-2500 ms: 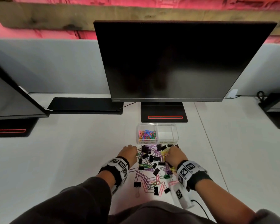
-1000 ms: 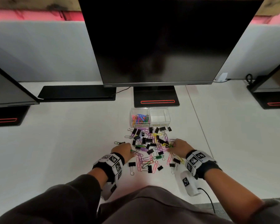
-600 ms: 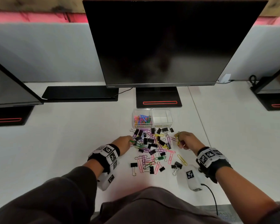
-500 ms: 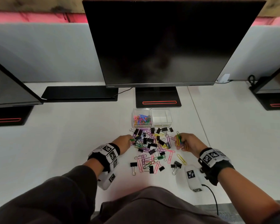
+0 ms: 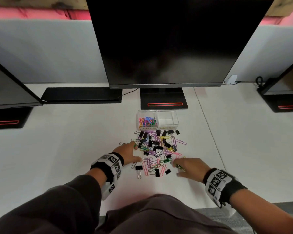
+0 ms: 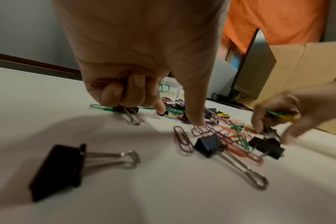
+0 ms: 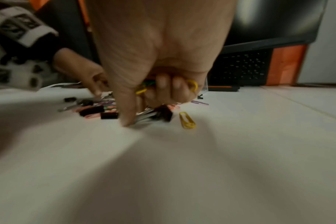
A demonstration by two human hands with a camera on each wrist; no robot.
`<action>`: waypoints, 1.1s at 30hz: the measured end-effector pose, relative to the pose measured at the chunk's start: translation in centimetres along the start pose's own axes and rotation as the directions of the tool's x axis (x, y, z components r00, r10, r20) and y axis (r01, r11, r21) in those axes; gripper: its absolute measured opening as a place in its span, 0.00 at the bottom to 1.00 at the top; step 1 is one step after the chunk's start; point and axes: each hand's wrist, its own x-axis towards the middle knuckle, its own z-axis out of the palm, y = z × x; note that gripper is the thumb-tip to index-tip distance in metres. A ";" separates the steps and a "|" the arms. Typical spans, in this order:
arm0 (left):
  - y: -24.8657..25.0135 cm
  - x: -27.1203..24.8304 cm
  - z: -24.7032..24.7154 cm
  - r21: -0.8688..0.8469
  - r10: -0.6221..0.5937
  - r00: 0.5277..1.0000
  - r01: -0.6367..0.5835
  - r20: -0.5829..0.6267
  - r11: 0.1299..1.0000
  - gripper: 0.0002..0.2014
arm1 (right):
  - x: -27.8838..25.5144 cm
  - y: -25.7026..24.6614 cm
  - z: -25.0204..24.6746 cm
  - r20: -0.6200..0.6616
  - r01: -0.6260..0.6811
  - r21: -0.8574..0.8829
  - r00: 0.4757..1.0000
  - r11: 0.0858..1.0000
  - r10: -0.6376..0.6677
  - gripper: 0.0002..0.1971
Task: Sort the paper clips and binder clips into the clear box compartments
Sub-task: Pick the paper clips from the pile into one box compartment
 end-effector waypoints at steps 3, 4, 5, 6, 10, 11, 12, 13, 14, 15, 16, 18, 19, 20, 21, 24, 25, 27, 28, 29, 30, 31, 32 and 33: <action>0.1 -0.1 0.3 0.059 -0.010 1.000 0.010 -0.005 0.998 0.24 | 1.2 -0.4 -0.7 -0.139 -0.054 0.091 0.988 0.994 0.067 0.19; 0.0 -0.3 0.3 0.057 -0.019 1.000 0.020 -0.014 0.998 0.23 | 1.4 -0.4 -1.2 -0.177 -0.087 0.133 0.978 0.987 0.110 0.19; -0.2 -0.4 0.3 0.054 -0.025 1.000 0.026 -0.018 0.998 0.23 | 1.5 -0.3 -1.6 -0.209 -0.128 0.163 0.965 0.978 0.161 0.18; -0.4 -0.5 0.2 0.058 -0.029 0.999 0.030 -0.014 0.998 0.23 | 1.6 0.1 -1.9 -0.225 -0.184 0.183 0.948 0.966 0.223 0.18; -1.1 -0.9 0.5 0.115 -0.041 0.999 0.038 0.028 0.993 0.14 | 1.2 2.4 -1.3 -0.081 -0.383 0.305 0.902 0.872 0.425 0.14; -1.0 -1.0 0.6 0.117 -0.034 0.999 0.030 0.027 0.993 0.10 | 1.2 2.7 -0.8 -0.055 -0.392 0.348 0.899 0.852 0.435 0.12; -0.9 -1.0 0.7 0.116 -0.024 0.999 0.021 0.025 0.993 0.08 | 1.3 2.8 -0.4 -0.043 -0.389 0.380 0.899 0.839 0.437 0.11; -0.6 -0.9 0.7 0.110 -0.011 1.000 0.008 0.019 0.994 0.09 | 1.4 2.7 -0.2 -0.041 -0.385 0.393 0.900 0.835 0.434 0.12; -0.4 -0.9 0.7 0.095 0.001 1.000 -0.002 0.002 0.995 0.12 | 1.6 2.6 -0.1 -0.039 -0.378 0.389 0.904 0.840 0.425 0.14; -0.2 -0.9 0.7 0.065 0.005 1.000 -0.004 -0.019 0.998 0.14 | 1.8 2.4 -0.2 -0.029 -0.371 0.373 0.911 0.851 0.410 0.15; 0.0 -0.9 0.6 0.029 0.005 0.999 -0.004 -0.043 1.000 0.15 | 1.9 2.2 -0.3 -0.020 -0.357 0.352 0.921 0.865 0.389 0.16; 0.2 -0.9 0.2 -0.015 0.018 0.995 -0.020 -0.095 1.000 0.16 | 2.2 2.3 -0.5 -0.003 -0.339 0.360 0.931 0.869 0.365 0.16; 0.2 -0.9 0.0 -0.026 0.027 0.993 -0.030 -0.116 0.999 0.16 | 2.2 2.5 -0.7 -0.003 -0.337 0.409 0.929 0.848 0.370 0.16; 0.2 -0.8 -0.3 -0.031 0.034 0.991 -0.039 -0.133 0.999 0.15 | 2.2 2.9 -0.8 -0.011 -0.327 0.484 0.925 0.812 0.379 0.17; 0.2 -0.8 -0.6 -0.034 0.041 0.988 -0.047 -0.149 0.998 0.14 | 2.0 3.2 -1.1 -0.010 -0.320 0.563 0.919 0.762 0.393 0.17; 0.3 -0.3 -1.3 -0.038 0.060 0.985 -0.067 -0.161 0.997 0.14 | 1.4 4.0 -2.4 0.021 -0.280 0.775 0.907 0.566 0.420 0.11; 0.5 -0.2 -1.5 -0.037 0.064 0.986 -0.071 -0.153 0.997 0.14 | 1.2 4.0 -2.9 0.022 -0.266 0.812 0.903 0.520 0.428 0.07; 1.1 0.1 -1.7 0.006 0.082 0.988 -0.082 -0.130 0.997 0.17 | 1.2 3.7 -3.6 -0.015 -0.229 0.826 0.905 0.515 0.426 0.05; 1.4 0.4 -1.8 0.040 0.096 0.988 -0.091 -0.118 0.995 0.17 | 1.4 3.3 -3.9 -0.033 -0.211 0.816 0.913 0.538 0.407 0.08; 1.8 0.4 -1.8 0.069 0.113 0.988 -0.106 -0.103 0.992 0.17 | 1.7 2.8 -4.1 -0.042 -0.192 0.803 0.926 0.564 0.375 0.11; 2.1 0.6 -1.8 0.091 0.132 0.988 -0.124 -0.085 0.988 0.16 | 2.0 2.0 -4.2 -0.050 -0.166 0.789 0.942 0.592 0.331 0.12; 2.3 0.7 -1.7 0.104 0.143 0.988 -0.136 -0.065 0.985 0.15 | 2.5 1.2 -4.1 -0.057 -0.140 0.763 0.958 0.631 0.282 0.13; 2.5 0.9 -1.5 0.113 0.149 0.988 -0.143 -0.050 0.983 0.14 | 3.0 0.4 -4.1 -0.061 -0.115 0.725 0.971 0.679 0.230 0.14; 2.5 1.0 -1.3 0.124 0.153 0.987 -0.146 -0.044 0.981 0.14 | 3.4 -0.4 -3.9 -0.062 -0.093 0.667 0.982 0.739 0.179 0.15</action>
